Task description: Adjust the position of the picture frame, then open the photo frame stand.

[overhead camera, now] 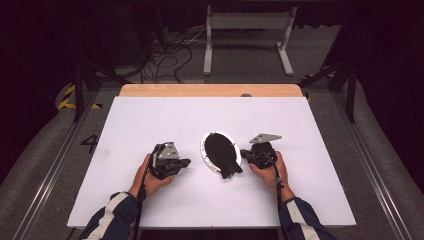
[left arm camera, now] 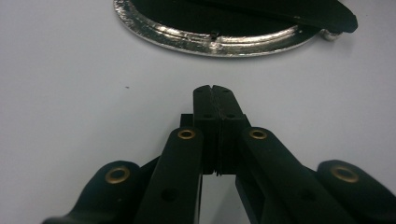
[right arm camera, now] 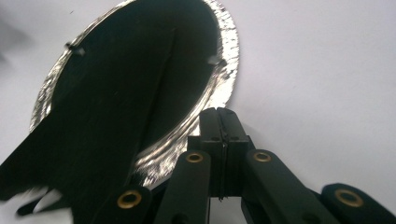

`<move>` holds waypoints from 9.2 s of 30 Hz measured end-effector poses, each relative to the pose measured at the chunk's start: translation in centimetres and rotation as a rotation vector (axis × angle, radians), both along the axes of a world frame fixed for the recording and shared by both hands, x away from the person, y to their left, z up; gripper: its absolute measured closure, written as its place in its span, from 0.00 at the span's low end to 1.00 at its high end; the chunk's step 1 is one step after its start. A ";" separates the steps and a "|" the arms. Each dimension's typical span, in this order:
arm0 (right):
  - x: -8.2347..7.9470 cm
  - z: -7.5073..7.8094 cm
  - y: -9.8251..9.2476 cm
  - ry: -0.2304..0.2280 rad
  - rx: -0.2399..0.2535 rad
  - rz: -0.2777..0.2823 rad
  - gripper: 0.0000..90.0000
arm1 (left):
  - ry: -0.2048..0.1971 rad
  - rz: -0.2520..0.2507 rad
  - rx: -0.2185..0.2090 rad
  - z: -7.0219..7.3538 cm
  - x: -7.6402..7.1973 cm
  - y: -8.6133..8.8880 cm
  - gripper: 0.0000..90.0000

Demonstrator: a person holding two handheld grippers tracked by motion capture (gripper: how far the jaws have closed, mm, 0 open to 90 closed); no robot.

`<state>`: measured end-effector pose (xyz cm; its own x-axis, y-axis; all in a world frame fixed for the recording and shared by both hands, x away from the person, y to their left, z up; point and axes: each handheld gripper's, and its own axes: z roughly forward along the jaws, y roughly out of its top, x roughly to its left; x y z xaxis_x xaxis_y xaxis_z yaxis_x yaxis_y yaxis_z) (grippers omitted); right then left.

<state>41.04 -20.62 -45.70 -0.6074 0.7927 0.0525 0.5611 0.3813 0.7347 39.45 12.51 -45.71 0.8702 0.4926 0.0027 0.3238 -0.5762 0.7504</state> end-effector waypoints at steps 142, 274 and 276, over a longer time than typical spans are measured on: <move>-8.8 0.6 1.7 0.054 -0.060 0.265 0.85 | -0.069 0.211 -0.066 0.0 -8.9 12.7 0.15; -3.2 0.4 2.3 0.071 0.445 0.288 0.86 | 0.176 -0.072 -0.390 1.7 2.7 -1.1 0.46; -3.1 0.3 2.2 0.077 0.450 0.281 0.86 | 0.170 -0.072 -0.401 1.7 2.6 -1.0 0.53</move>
